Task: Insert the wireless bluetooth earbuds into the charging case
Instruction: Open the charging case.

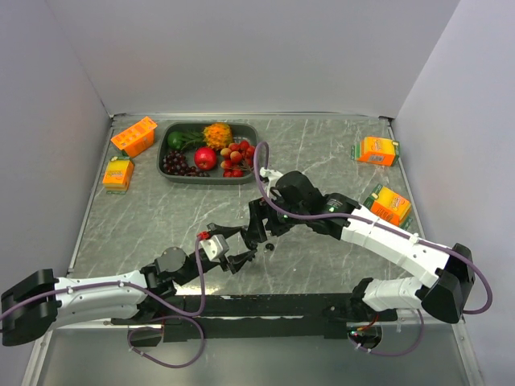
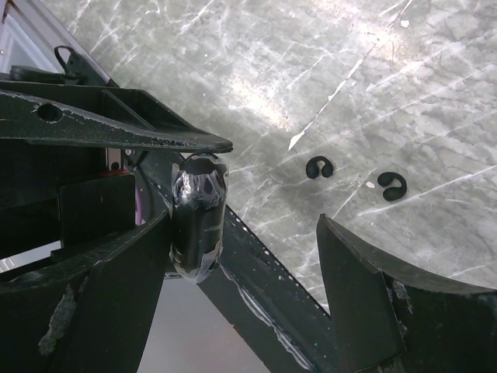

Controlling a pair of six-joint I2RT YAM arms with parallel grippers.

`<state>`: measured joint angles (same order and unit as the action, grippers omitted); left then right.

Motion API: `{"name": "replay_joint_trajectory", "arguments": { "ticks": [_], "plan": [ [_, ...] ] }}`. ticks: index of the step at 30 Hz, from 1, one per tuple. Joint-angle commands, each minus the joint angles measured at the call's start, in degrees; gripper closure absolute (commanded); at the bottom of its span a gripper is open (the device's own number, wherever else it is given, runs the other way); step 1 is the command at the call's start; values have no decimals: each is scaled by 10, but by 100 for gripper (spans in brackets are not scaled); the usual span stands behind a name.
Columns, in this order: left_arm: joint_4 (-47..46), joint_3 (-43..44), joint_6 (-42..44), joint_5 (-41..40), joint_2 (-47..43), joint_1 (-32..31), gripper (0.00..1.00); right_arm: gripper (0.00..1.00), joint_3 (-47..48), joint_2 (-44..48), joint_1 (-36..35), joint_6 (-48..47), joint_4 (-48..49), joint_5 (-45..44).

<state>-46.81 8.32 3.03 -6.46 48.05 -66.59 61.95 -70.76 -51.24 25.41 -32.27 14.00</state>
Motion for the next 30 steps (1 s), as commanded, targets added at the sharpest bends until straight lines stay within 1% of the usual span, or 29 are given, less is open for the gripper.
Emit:
{"name": "replay_joint_trajectory", "arguments": {
  "ticks": [1,30],
  "plan": [
    [-15,13,8,-10,-14,-5,99,18,27,5,-2,-14,-12,-24],
    [-8,-5,1,-31,-48,-11,99,18,15,42,22,-4,-27,-57]
  ]
}}
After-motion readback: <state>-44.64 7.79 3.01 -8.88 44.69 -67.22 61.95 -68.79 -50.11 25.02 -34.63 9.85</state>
